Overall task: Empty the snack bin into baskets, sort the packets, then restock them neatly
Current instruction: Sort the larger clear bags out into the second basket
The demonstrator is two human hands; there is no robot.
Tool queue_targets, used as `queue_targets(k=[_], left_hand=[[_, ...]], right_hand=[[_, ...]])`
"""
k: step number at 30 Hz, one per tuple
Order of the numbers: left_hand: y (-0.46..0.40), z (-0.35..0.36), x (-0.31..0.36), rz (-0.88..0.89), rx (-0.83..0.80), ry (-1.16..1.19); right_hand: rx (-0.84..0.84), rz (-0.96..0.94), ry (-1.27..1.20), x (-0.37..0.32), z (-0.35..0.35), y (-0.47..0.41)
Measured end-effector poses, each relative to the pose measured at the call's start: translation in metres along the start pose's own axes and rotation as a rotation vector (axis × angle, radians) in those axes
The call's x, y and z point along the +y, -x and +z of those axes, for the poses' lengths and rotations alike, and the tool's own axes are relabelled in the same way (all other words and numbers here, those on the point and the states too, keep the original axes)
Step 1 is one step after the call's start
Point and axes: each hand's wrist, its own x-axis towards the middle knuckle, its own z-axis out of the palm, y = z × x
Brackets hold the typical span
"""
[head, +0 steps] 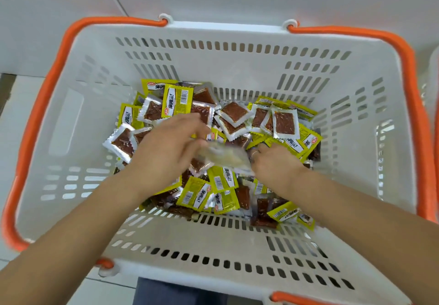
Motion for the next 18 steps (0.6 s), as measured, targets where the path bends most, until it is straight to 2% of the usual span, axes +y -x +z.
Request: queue_targets(k=[3,7,8,11,14,18], left_hand=[[0.004,-0.007,-0.013,-0.264,0.166,0.180],[-0.005,-0.015,-0.025,-0.409,0.353,0.357],[-0.007,-0.018,-0.025,-0.437,0.398,0.385],[-0.011,-0.022,-0.023,-0.477,0.484,0.457],[-0.012,-0.022,-0.018,-0.507,0.497,0.518],[-0.013,-0.020,-0.018,-0.552,0.504,0.528]], right_hand=[[0.027,-0.013,-0.062,0.007,-0.002,0.007],[0.138,0.059,-0.218,0.023,-0.013,0.016],[0.188,0.103,-0.335,0.028,-0.014,0.019],[0.410,0.258,-0.893,0.039,-0.022,0.033],[0.609,0.338,-1.445,0.039,-0.019,0.039],[0.639,0.411,-1.614,0.033,-0.020,0.041]])
